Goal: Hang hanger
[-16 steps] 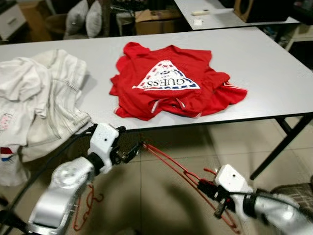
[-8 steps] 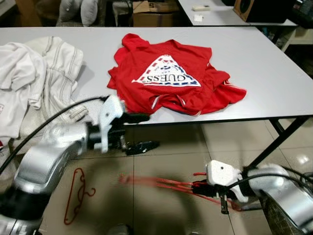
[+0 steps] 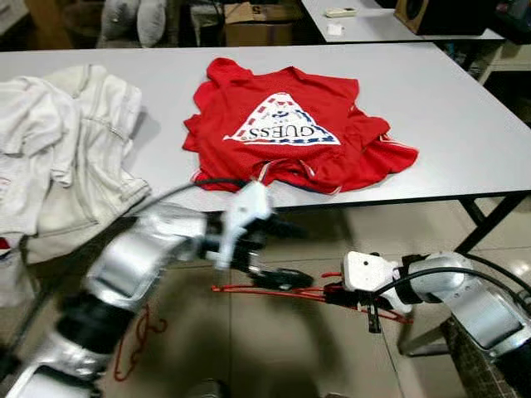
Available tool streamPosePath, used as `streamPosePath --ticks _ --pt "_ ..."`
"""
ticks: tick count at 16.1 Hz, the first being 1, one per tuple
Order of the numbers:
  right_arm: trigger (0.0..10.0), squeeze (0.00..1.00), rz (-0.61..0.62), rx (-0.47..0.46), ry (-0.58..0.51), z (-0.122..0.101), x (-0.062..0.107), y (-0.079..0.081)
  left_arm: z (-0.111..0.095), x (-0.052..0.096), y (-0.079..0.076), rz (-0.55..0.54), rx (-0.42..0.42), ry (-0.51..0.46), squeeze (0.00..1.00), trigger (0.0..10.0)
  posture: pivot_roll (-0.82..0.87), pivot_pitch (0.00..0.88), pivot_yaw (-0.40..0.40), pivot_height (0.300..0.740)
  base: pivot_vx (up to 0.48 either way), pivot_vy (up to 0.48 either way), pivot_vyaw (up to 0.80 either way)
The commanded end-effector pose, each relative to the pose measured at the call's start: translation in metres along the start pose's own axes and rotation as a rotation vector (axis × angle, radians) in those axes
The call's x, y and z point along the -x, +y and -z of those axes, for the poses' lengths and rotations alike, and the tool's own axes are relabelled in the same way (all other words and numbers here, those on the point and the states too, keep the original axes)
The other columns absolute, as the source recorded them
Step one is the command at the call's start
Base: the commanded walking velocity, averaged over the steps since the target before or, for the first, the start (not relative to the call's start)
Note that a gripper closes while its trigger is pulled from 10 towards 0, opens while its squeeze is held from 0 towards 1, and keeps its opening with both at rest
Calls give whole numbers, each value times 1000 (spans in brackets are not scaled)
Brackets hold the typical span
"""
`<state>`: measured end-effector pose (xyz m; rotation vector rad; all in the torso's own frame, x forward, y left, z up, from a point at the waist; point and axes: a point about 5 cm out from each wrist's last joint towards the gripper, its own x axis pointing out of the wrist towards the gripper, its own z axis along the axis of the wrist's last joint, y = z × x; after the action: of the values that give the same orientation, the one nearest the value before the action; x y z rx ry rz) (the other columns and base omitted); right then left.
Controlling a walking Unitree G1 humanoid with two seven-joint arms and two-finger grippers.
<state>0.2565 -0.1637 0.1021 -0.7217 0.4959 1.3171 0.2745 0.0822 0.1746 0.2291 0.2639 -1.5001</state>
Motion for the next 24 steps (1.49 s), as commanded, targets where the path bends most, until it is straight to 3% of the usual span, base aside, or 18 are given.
streamPosePath --ticks 1,2,3,4,5,6,8,9,10,11,14,18,21,22,23,24 --pt "10000 0 20 32 -8 -6 1 -6 -2 -9 2 -11 -47 4 239 10000 -21 83 40 740 0 0 0" --pt "10000 0 21 40 -15 -9 -1 -8 0 -14 1 2 -67 8 188 10000 -23 80 46 740 0 0 0" --pt "10000 0 13 55 -30 -14 -4 -9 8 -15 -5 91 -85 79 196 10000 -24 79 47 740 0 0 0" --pt "10000 0 10 58 -30 -14 -5 -9 10 -12 -5 117 -31 87 443 10000 -23 77 49 740 0 0 0" --pt "10000 0 9 59 -30 -14 -5 -10 10 -12 -5 126 -14 88 835 10000 -23 77 49 740 0 0 0" --pt "10000 0 9 60 -30 -14 -6 -10 11 -11 -4 124 -1 92 1000 10000 -23 77 49 740 0 0 0" --pt "10000 0 15 56 -45 -17 -14 -10 18 -18 -4 105 1 104 1000 10000 -27 75 40 740 0 0 0" --pt "10000 0 11 58 -50 -21 -19 -9 24 -23 -3 83 -16 113 749 10000 -33 76 37 740 0 0 0" --pt "10000 0 -6 64 -52 -25 -27 -9 30 -27 -4 59 -42 129 224 10000 -43 78 29 740 0 0 0" --pt "10000 0 -20 70 -50 -27 -31 -10 33 -29 -4 52 -52 137 0 10000 -45 79 26 740 0 0 0" --pt "10000 0 -58 99 -49 -35 -40 -15 47 -27 -4 25 -46 201 0 10000 -40 85 -17 740 0 0 0" --pt "10000 0 -101 134 -60 -42 -44 -17 63 -18 -3 -41 -3 218 0 10000 -21 89 -55 740 0 0 0" --pt "10000 0 -122 159 -53 -42 -42 -18 70 -11 1 -73 6 247 0 9765 -26 84 -46 740 0 0 0" --pt "10000 0 -124 162 -52 -43 -41 -18 70 -11 2 -75 7 246 0 8196 -26 84 -46 740 0 0 0" --pt "10000 0 -124 166 -51 -42 -40 -18 70 -9 5 -83 7 240 0 4392 -31 78 -40 740 0 0 0" --pt "10000 0 -125 166 -51 -42 -39 -18 70 -8 6 -86 6 237 0 4392 -31 78 -40 740 0 0 0"
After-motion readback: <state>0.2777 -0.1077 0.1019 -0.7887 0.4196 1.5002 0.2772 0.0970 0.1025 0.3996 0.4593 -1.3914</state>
